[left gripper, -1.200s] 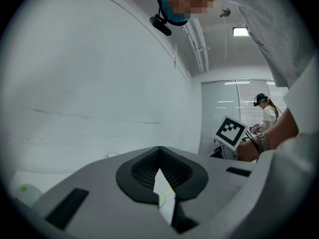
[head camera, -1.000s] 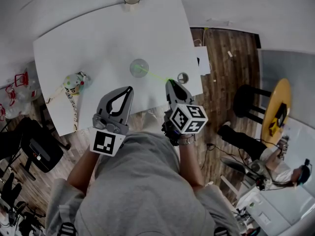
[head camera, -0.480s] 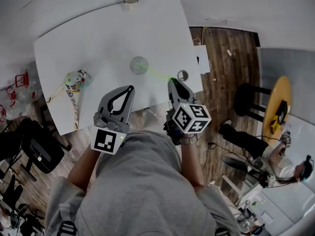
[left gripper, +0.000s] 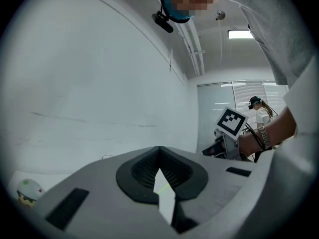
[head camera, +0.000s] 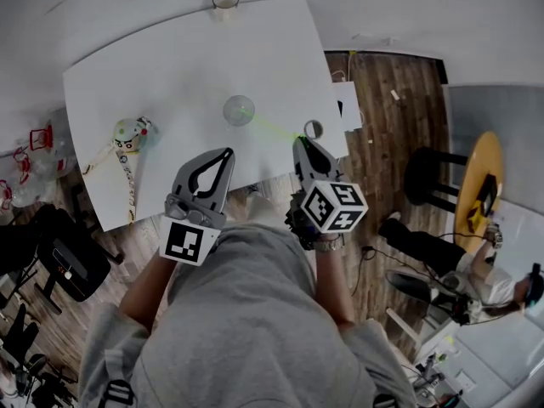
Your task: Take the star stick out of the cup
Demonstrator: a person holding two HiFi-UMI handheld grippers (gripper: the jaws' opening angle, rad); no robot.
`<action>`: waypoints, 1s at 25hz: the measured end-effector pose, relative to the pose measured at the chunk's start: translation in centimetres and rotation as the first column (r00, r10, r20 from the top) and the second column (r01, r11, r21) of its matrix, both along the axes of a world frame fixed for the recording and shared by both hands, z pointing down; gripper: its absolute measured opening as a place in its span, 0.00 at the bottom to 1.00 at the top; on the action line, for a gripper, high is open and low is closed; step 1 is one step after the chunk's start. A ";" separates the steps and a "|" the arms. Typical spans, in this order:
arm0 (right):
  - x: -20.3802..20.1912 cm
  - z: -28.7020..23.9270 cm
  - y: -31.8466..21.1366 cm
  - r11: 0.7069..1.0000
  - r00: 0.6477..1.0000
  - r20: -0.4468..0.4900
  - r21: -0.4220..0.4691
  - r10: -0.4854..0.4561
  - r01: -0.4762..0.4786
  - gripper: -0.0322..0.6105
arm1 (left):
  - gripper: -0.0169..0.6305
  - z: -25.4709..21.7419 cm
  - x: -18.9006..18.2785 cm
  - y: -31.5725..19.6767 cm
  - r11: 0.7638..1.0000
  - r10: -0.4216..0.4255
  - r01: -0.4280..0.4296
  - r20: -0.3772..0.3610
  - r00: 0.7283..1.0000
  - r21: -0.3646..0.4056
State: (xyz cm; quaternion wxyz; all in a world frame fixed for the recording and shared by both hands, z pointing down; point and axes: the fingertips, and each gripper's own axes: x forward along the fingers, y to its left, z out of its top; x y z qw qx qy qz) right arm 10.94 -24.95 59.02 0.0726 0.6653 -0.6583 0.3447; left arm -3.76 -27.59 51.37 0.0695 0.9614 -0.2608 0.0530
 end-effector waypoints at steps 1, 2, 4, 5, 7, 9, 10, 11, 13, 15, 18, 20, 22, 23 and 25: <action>0.0 -0.1 0.2 1.000 1.000 0.001 0.003 -0.003 0.003 0.12 | 0.07 -0.1 -0.1 0.2 1.000 -0.002 0.002 0.002 1.000 0.006; 0.0 -0.2 0.3 1.000 1.000 0.003 0.005 -0.005 0.005 0.12 | 0.07 -0.2 -0.1 0.4 1.000 -0.009 0.009 0.000 1.000 0.008; 0.2 -0.3 0.6 1.000 1.000 0.008 0.011 -0.011 0.011 0.12 | 0.07 -0.4 -0.2 0.8 0.999 -0.036 0.036 -0.011 0.999 -0.002; 0.2 -0.3 0.7 1.000 1.000 0.010 0.015 -0.015 0.015 0.12 | 0.07 -0.5 -0.3 1.0 0.999 -0.050 0.050 -0.016 0.999 -0.005; 0.2 -0.5 0.9 0.999 1.000 0.012 0.021 -0.028 0.028 0.12 | 0.07 -0.6 -0.5 1.4 0.997 -0.076 0.076 -0.016 0.997 -0.005; 0.2 -0.7 1.2 0.999 0.999 0.015 0.028 -0.047 0.047 0.12 | 0.07 -0.7 -0.6 2.0 0.995 -0.100 0.100 -0.012 0.995 -0.003; 0.2 -0.8 1.3 0.998 0.998 0.017 0.031 -0.058 0.057 0.12 | 0.07 -0.9 -0.7 2.3 0.994 -0.113 0.113 -0.011 0.994 0.002; 0.1 -0.8 1.4 0.997 0.997 0.020 0.033 -0.068 0.067 0.12 | 0.07 -1.0 -0.8 2.5 0.992 -0.126 0.126 -0.011 0.992 0.008; 0.1 -0.8 1.6 0.996 0.996 0.025 0.037 -0.088 0.087 0.12 | 0.07 -1.2 -1.0 3.1 0.988 -0.155 0.156 -0.011 0.988 0.016; 0.1 -0.8 1.8 0.993 0.994 0.028 0.041 -0.108 0.107 0.12 | 0.07 -1.2 -1.2 3.7 0.982 -0.187 0.187 -0.008 0.982 0.018; 0.3 -0.7 2.1 0.989 0.990 0.037 0.046 -0.139 0.137 0.12 | 0.07 -1.5 -1.5 4.6 0.973 -0.229 0.229 -0.004 0.973 0.030; 0.3 -0.6 2.2 0.987 0.987 0.041 0.049 -0.158 0.156 0.12 | 0.07 -1.6 -1.7 5.2 0.966 -0.254 0.254 0.001 0.967 0.038; 0.3 -0.7 2.2 0.983 0.983 0.042 0.054 -0.177 0.175 0.12 | 0.07 -1.7 -1.9 5.6 0.959 -0.280 0.280 0.003 0.960 0.042; 0.2 -0.7 2.1 0.981 0.982 0.042 0.058 -0.187 0.184 0.12 | 0.07 -1.8 -2.1 5.7 0.955 -0.294 0.294 0.002 0.956 0.044; 0.0 -0.8 1.9 0.977 0.977 0.043 0.068 -0.207 0.204 0.12 | 0.07 -2.0 -2.3 6.0 0.945 -0.322 0.322 0.003 0.947 0.050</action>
